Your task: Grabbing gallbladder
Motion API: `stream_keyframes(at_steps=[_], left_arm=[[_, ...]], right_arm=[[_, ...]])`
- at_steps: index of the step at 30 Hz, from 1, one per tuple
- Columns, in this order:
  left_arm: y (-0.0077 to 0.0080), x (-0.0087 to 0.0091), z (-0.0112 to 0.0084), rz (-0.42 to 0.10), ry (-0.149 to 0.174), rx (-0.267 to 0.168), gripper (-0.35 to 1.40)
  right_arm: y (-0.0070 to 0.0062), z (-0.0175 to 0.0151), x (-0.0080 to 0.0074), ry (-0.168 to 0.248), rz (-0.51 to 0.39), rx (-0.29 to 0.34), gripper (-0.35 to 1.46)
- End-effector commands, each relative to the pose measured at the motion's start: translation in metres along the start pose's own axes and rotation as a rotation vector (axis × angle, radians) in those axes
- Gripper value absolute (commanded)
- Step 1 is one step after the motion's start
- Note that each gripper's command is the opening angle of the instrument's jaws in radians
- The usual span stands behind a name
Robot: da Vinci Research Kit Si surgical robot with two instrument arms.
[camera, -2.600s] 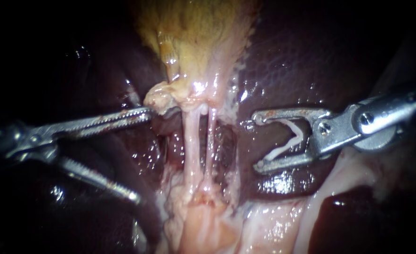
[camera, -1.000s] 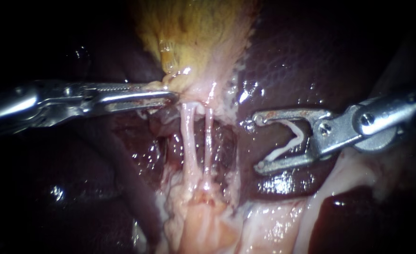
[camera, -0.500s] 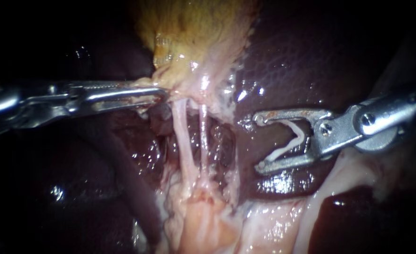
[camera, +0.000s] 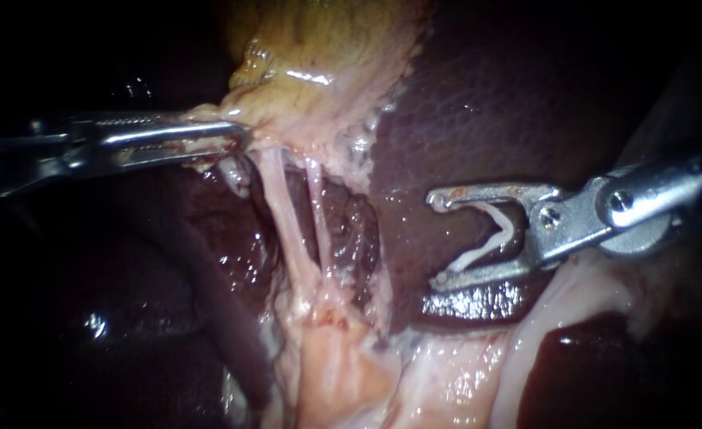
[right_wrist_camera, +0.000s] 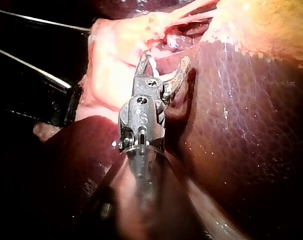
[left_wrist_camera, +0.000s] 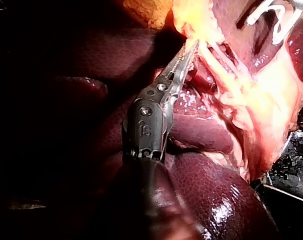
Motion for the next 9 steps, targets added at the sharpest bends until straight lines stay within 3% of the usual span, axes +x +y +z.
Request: stream_keyframes(at_steps=[1, 9], left_arm=[[0.0, -0.0001, 0.0001, 0.001, 0.0, 0.002, -0.35], [0.0002, -0.0004, 0.0006, 0.002, 0.002, 0.01, -0.35]], right_arm=[[0.0, 0.0001, 0.0, 0.0, 0.0, 0.0, 0.5], [0.0, 0.0001, 0.0, 0.0, 0.0, 0.0, 0.5]])
